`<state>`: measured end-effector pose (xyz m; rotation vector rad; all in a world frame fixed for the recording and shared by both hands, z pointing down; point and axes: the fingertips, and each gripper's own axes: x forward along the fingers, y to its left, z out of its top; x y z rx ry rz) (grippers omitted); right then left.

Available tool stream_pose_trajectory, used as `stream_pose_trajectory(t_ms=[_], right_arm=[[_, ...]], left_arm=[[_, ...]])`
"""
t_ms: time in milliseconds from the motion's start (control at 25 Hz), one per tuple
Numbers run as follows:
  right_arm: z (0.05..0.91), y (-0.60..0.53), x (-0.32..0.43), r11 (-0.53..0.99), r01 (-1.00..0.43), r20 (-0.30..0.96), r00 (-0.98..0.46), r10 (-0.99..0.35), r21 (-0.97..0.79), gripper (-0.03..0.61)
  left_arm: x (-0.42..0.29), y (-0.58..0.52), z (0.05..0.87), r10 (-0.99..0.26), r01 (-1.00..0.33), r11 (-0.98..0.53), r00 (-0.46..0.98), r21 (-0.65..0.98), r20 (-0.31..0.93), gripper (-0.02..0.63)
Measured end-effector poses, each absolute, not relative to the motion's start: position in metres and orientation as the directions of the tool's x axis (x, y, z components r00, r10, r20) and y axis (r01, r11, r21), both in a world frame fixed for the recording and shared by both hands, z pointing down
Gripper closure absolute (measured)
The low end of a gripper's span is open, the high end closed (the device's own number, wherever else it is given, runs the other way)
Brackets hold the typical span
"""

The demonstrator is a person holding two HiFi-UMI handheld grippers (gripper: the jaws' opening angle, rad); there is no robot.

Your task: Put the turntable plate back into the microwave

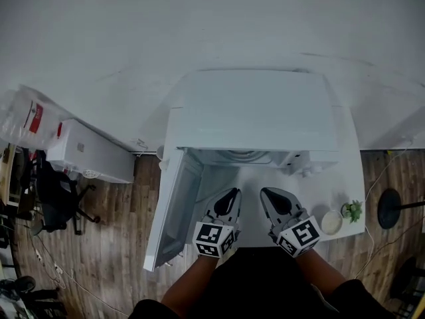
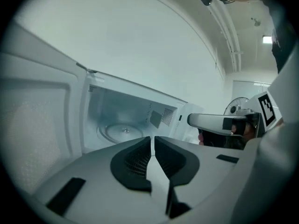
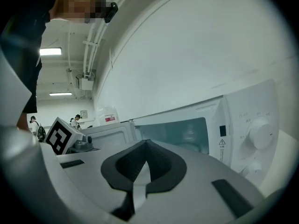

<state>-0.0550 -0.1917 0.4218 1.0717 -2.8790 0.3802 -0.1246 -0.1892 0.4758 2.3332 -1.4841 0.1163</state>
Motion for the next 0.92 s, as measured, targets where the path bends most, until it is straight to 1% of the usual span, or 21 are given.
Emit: stream_pose_trajectory(t_ms=[160,360,600,920], right_arm=[[0.406,-0.190,-0.061,0.742,-0.642,0.091,-0.765,-0.638,-0.193,0.561],[0.388,-0.190,-0.062,0.752,-0.612,0.031,-0.780,-0.625,-0.245,0.561],[0.381,-0.195,-0.069,0.749,-0.603,0.019,-0.782,-0.623,-0.274,0.561],[0.390,-0.200,-0.067,0.722,-0.655,0.054,-0.748,-0.662,-0.225,0.561]], left_arm=[[-0.123,-0.184,0.456,-0.862,-0.882,-0.392,0.452,0.262,0.231,0.572],[-0.121,-0.184,0.445,-0.869,-0.882,-0.395,0.450,0.257,0.207,0.572],[-0.127,-0.186,0.435,-0.877,-0.887,-0.392,0.441,0.244,0.193,0.572],[-0.129,-0.190,0.430,-0.882,-0.891,-0.396,0.436,0.221,0.176,0.572]])
